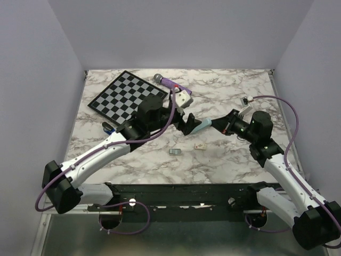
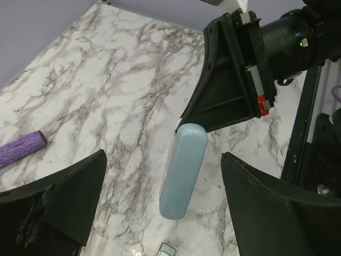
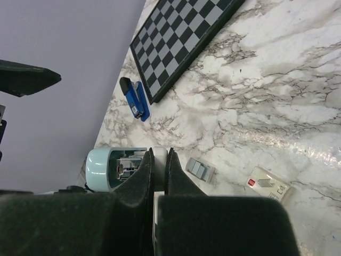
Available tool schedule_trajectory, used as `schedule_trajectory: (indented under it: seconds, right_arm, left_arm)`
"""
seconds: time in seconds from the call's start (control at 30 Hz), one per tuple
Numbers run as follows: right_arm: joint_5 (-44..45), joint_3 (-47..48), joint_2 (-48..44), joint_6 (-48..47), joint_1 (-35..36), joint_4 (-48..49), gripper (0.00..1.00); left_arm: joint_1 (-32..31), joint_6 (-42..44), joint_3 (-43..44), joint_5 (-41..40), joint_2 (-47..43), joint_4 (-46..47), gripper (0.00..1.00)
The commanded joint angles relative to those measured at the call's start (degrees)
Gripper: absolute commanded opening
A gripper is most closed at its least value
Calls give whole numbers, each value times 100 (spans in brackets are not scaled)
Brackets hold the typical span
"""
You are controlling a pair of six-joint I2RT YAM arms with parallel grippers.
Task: Load the staples into the stapler
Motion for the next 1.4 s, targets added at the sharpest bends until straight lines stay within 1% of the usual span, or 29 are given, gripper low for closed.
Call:
schedule_trajectory:
  seconds: [0.0, 0.1, 0.23, 0.3, 0.47, 0.57, 0.67, 0.77, 0.8, 0.87, 0.9, 0.97, 1.0, 1.07, 1.17, 1.23, 1.27, 1.3, 1.33, 1.37]
  right_arm:
    - [257, 242, 68, -260, 133, -177, 1]
    - [283, 285, 121, -322, 220, -238, 1]
    - [345, 294, 129, -357, 282, -247, 1]
    - [354, 303, 129, -375, 300, -256, 1]
    - [362, 312, 129, -393, 335, -265, 1]
    - [371, 312, 147, -401, 335, -273, 1]
    - [371, 321, 138, -410, 353, -273, 1]
    - [380, 321, 138, -419, 353, -282, 1]
    - [371, 321, 138, -419, 353, -282, 1]
    - [388, 312, 138, -419, 353, -291, 1]
    - [389, 303, 138, -428, 353, -291, 1]
    - [476, 286, 147, -428, 353, -282, 1]
    - [529, 251, 130, -375, 353, -282, 1]
    - [573, 189, 94, -331, 353, -256, 1]
    - [442, 57, 42, -173, 335, -54, 1]
    - [310, -161, -11, 107, 282, 332, 1]
    - [144, -259, -37, 222, 204, 481, 1]
    - [21, -364, -46, 501, 151, 918, 1]
    - [-102, -469, -90, 669, 107, 1174, 1]
    - [-295, -697, -99, 836, -7, 1394, 1]
  left_arm:
    - [-302, 584, 825, 422, 597, -1109, 96]
    - [-461, 804, 1203, 247, 932, -1522, 96]
    - [-540, 910, 1581, -113, 1276, -1980, 92]
    - [-567, 963, 1792, -228, 1460, -2252, 87]
    - [-646, 1033, 2319, -553, 1847, -2884, 79]
    - [-690, 1051, 2486, -615, 2014, -3070, 76]
    - [-707, 1042, 2566, -624, 2102, -3149, 70]
    - [-707, 1033, 2628, -589, 2164, -3211, 61]
    - [-707, 1025, 2645, -563, 2173, -3220, 54]
    - [-707, 1025, 2654, -554, 2164, -3255, 42]
    - [-707, 1025, 2645, -545, 2129, -3255, 31]
    - [-699, 999, 2567, -484, 2068, -3142, 20]
    - [-690, 963, 2436, -501, 1937, -3080, 8]
    - [-611, 876, 2259, -466, 1787, -2870, 0]
    - [-375, 647, 1812, -291, 1400, -2527, 0]
    - [-181, 359, 1320, -141, 1023, -2254, 0]
    - [-84, 209, 1127, 86, 874, -1922, 0]
    - [195, 120, 681, 192, 550, -1710, 0]
    - [337, -116, 442, 324, 373, -1491, 0]
    - [504, -501, 187, 421, 206, -1027, 0]
